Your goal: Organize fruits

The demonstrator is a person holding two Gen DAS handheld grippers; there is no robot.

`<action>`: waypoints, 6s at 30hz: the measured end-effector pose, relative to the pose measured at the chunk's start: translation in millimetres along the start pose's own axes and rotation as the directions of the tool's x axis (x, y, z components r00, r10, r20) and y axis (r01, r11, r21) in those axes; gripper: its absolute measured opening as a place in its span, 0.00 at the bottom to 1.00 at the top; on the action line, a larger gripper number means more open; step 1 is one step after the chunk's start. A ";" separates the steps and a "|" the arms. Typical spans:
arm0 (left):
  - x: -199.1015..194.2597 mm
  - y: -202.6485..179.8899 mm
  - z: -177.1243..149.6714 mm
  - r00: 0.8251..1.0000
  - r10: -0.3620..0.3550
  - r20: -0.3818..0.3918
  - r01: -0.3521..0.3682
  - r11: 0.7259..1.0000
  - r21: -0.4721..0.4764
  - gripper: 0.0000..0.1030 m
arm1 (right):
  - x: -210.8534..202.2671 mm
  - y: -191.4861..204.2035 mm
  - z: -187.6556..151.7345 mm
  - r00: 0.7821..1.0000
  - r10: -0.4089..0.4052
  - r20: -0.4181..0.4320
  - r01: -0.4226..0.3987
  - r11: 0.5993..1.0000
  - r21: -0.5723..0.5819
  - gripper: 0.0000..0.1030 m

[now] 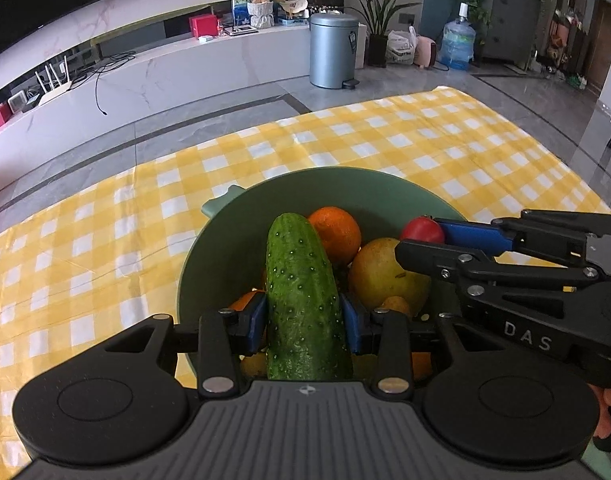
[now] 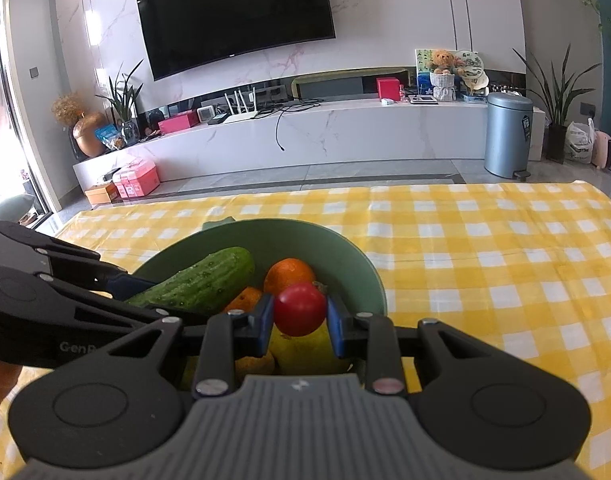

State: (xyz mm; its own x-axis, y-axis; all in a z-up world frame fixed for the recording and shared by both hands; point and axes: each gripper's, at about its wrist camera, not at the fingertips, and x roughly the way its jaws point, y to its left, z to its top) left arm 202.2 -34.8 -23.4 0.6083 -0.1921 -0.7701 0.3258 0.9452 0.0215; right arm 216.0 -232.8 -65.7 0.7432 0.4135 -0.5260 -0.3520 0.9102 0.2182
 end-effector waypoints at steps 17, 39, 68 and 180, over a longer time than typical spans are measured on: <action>-13.9 15.0 11.3 0.997 0.055 0.062 -0.051 0.997 -0.057 0.52 | -2.3 -2.5 -0.7 1.000 -0.001 0.013 0.000 1.000 0.023 0.24; -72.6 29.1 -52.1 0.972 0.163 0.171 -0.117 0.962 -0.248 0.61 | 36.8 31.4 6.2 0.998 0.040 -0.053 -0.045 0.994 -0.098 0.25; -145.8 -17.8 -77.8 0.918 0.226 0.326 -0.159 0.962 -0.221 0.71 | -84.6 33.0 -23.2 0.990 -0.030 0.136 0.033 0.999 -0.017 0.81; -143.8 -57.4 -147.2 0.914 0.342 0.217 -0.287 0.925 -0.250 0.90 | -195.9 58.9 -98.4 0.979 -0.158 0.125 0.156 0.987 0.029 0.96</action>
State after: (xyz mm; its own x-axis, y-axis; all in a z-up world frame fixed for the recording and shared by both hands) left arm -10.5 -22.6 -7.8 0.8246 0.0909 -0.5584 -0.0545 0.9952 0.0814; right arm -6.3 -262.4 -30.8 0.8547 0.2641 -0.4469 -0.2153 0.9637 0.1576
